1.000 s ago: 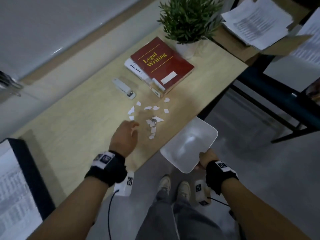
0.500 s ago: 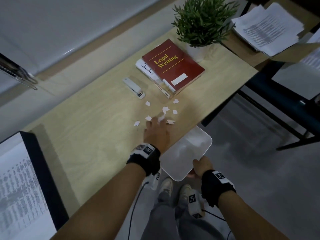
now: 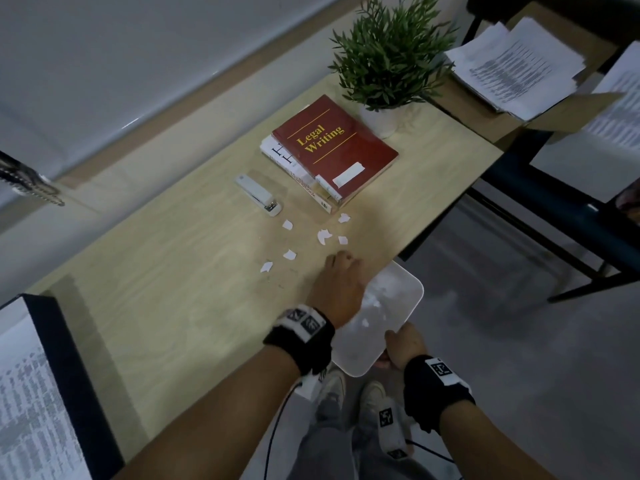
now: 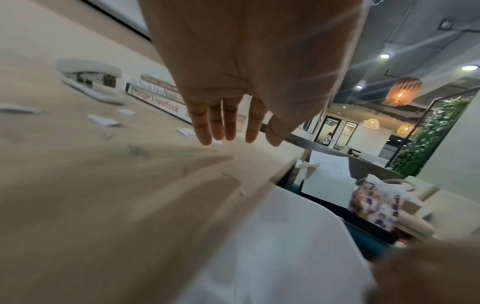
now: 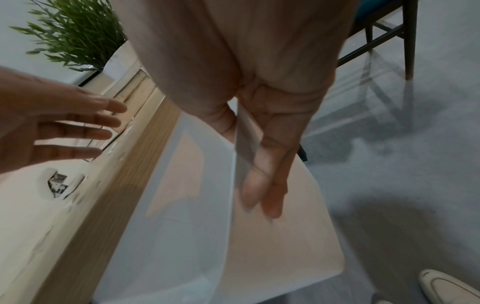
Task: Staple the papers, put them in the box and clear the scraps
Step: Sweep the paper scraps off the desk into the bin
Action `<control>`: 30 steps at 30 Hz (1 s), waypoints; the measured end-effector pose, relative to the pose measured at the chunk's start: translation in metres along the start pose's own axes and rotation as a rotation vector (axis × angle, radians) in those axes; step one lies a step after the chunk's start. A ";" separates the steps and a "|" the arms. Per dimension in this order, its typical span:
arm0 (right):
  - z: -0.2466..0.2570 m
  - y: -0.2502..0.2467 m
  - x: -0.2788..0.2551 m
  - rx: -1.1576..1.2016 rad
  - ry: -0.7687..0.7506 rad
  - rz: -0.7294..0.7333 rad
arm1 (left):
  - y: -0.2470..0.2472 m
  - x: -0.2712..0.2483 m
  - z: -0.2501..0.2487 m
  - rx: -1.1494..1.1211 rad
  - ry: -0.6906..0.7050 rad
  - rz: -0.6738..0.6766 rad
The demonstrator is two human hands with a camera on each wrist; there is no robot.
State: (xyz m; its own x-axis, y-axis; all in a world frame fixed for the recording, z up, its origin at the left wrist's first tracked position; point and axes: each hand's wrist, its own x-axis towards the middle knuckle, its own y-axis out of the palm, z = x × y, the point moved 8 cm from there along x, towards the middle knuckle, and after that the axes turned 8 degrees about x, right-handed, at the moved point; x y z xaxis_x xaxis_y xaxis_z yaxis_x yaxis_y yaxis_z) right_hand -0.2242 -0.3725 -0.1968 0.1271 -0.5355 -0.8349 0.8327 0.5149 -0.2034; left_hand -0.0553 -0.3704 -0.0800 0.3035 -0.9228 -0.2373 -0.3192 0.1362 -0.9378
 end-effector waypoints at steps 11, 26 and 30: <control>0.005 -0.002 0.001 -0.006 0.022 -0.010 | -0.010 0.064 0.021 0.066 -0.093 0.085; 0.011 0.005 0.004 -0.190 -0.092 -0.029 | 0.007 -0.043 0.049 -0.087 -0.094 -0.085; -0.002 0.009 0.014 -0.148 -0.060 -0.026 | 0.003 -0.061 0.133 -0.142 -0.505 -0.087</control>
State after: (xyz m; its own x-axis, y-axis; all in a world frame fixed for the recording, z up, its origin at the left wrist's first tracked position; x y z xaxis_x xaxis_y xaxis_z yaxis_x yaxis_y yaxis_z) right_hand -0.2156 -0.3741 -0.2110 0.1424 -0.5869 -0.7971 0.7482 0.5910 -0.3015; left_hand 0.0450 -0.2658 -0.1022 0.7178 -0.6351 -0.2853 -0.3811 -0.0154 -0.9244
